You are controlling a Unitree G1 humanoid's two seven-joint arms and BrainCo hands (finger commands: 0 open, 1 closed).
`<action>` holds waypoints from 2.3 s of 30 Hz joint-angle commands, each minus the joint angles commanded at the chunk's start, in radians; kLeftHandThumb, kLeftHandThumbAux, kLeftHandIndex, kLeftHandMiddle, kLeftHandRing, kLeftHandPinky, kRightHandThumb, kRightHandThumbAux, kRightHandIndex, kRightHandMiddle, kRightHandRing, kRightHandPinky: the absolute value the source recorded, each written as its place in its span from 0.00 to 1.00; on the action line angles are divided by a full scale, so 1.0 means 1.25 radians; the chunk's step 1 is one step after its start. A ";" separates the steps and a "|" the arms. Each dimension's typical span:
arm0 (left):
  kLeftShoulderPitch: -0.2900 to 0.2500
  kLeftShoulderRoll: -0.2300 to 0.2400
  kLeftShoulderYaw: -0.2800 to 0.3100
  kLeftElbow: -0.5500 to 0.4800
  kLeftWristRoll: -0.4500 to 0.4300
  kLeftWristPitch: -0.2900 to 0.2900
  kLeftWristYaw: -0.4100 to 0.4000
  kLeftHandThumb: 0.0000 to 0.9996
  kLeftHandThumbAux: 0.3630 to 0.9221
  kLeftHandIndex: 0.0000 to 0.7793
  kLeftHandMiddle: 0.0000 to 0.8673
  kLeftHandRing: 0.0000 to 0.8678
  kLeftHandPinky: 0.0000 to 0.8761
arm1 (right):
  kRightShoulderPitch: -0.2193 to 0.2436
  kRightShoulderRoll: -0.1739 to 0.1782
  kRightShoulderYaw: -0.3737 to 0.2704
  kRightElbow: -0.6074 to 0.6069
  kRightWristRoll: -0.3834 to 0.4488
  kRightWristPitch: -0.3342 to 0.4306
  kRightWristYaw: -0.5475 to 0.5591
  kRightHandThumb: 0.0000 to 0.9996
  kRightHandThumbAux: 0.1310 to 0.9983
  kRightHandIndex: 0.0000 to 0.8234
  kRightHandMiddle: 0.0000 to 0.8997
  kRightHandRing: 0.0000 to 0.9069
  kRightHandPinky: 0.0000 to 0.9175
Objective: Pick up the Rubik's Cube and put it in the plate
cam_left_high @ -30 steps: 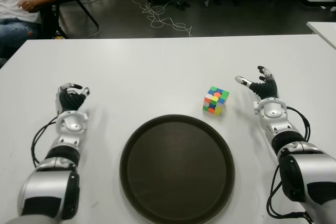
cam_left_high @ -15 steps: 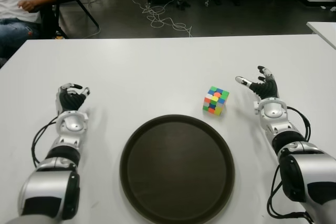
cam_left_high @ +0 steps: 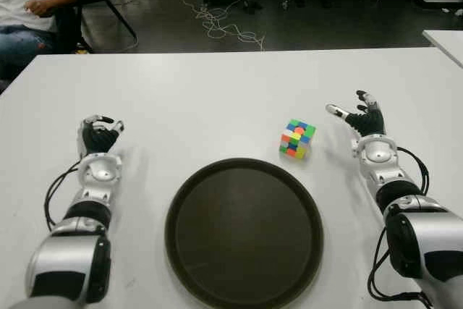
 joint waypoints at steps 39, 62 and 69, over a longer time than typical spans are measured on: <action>-0.001 -0.001 -0.006 0.001 0.005 0.006 0.007 0.71 0.61 0.57 0.94 0.94 0.92 | 0.062 -0.010 0.108 -0.126 -0.074 -0.232 0.114 0.00 0.56 0.11 0.03 0.01 0.05; -0.002 -0.004 -0.005 -0.002 0.003 0.007 0.009 0.71 0.61 0.57 0.94 0.94 0.92 | 0.083 -0.020 0.175 -0.222 -0.133 -0.230 0.148 0.00 0.48 0.06 0.02 0.03 0.08; -0.002 -0.004 -0.005 -0.003 0.003 0.006 0.007 0.71 0.61 0.57 0.94 0.94 0.92 | 0.106 -0.029 0.204 -0.284 -0.186 -0.181 0.117 0.00 0.46 0.07 0.04 0.06 0.12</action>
